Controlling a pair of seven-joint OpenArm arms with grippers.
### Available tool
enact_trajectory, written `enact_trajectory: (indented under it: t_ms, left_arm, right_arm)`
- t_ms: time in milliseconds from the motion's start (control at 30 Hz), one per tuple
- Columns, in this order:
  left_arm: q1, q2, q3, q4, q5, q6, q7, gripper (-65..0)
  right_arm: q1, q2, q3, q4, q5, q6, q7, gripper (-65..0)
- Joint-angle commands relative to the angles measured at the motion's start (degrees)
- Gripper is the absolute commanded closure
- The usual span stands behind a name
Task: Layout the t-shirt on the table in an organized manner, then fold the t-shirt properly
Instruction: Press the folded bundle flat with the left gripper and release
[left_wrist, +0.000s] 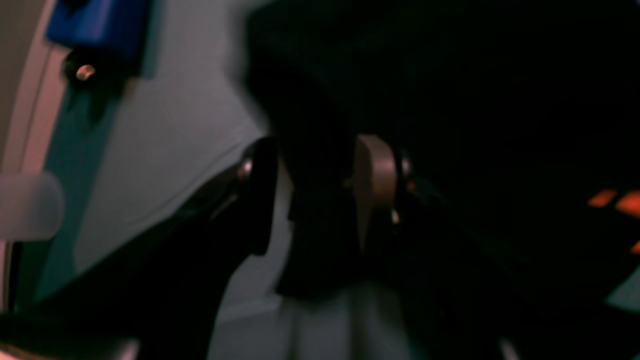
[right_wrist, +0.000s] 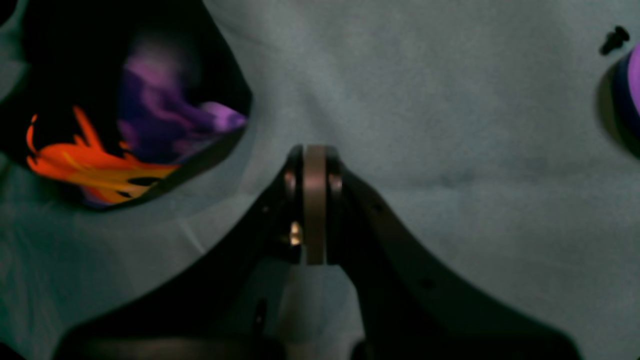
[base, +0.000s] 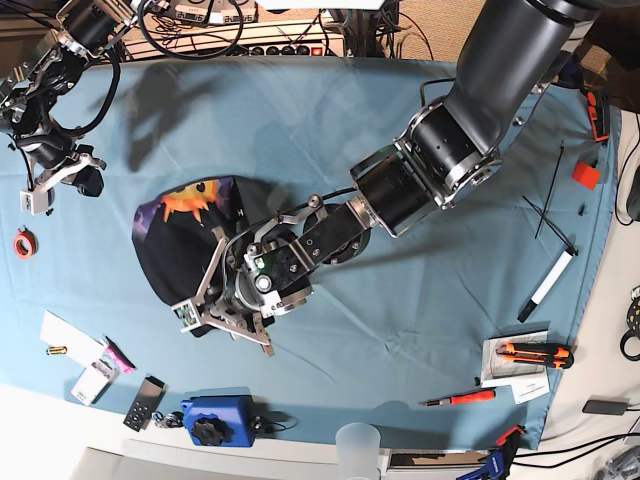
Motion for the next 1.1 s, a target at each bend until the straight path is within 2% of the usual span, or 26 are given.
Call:
enact_trajectory:
  t_ms: [0, 67, 133, 200, 267, 333, 400, 500, 667, 767, 833, 933, 1067]
  left_arm:
    - [-1.9, 1.4, -0.3, 0.9, 0.3, 1.6, -1.3, -26.7]
    - [-1.9, 1.4, -0.3, 1.0, 2.1, 4.7, -0.6, -26.6]
    - [-1.9, 1.4, -0.3, 1.6, 4.8, 11.2, 2.9, -24.8]
    - [-1.9, 1.4, -0.5, 2.9, 8.3, 17.7, 7.3, -15.0]
    - [-1.9, 1.4, -0.5, 4.2, 13.1, 21.3, 11.9, 0.0]
    - [-1.9, 1.4, -0.5, 4.9, 18.6, 22.6, 16.3, 0.0]
    - [-2.1, 1.4, -0.5, 4.9, 23.1, 22.1, 22.2, 0.0]
    - [-2.5, 1.4, -0.7, 4.9, 27.2, 18.1, 30.1, 0.0]
    - [-2.5, -1.6, -0.9, 4.9, 27.5, 17.9, 30.9, 0.0]
    - [-2.5, -3.8, -4.2, 4.9, 27.4, 18.0, 31.0, 0.0]
    - [-2.5, -5.3, -8.6, 4.9, 26.6, 18.0, 31.1, 0.0]
    - [-2.5, -7.3, -17.1, 4.9, 23.1, 16.9, 31.5, 0.0]
    - [-2.5, -9.5, -27.1, 4.9, 15.5, 12.7, 32.3, 0.0]
  right_arm:
    - [0.6, 1.2, 0.3, 0.9, 1.3, 0.1, 1.5, 0.0]
    - [0.6, 1.2, 0.3, 0.9, 1.6, 0.1, 1.4, 0.0]
    - [0.6, 1.3, 0.3, 0.9, 3.8, 0.1, 1.0, 0.0]
    - [0.6, 1.3, 0.3, 0.9, 7.6, 0.1, -0.1, 0.0]
    - [0.7, 1.3, 0.3, 0.9, 13.0, 0.1, -1.3, 0.0]
    - [0.7, 1.3, 0.2, 0.9, 18.3, 0.1, -1.8, 0.0]
    - [1.0, 1.4, -0.3, 0.9, 21.7, 0.1, -1.9, 0.0]
    - [2.5, 1.4, -3.1, 0.9, 22.9, 0.1, -3.1, 0.0]
    - [5.3, 1.4, -12.5, 0.9, 22.9, 0.1, -3.2, 0.0]
    - [7.5, 1.4, -19.6, 0.9, 22.6, 0.1, -2.4, 0.0]
    - [9.2, 1.0, -24.1, 0.9, 19.2, 0.1, -0.1, 0.0]
    - [11.9, 0.1, -30.1, 0.0, 10.1, 0.1, 6.2, 0.0]
    - [16.6, -1.9, -34.2, -5.4, -0.9, 0.1, 13.8, 0.0]
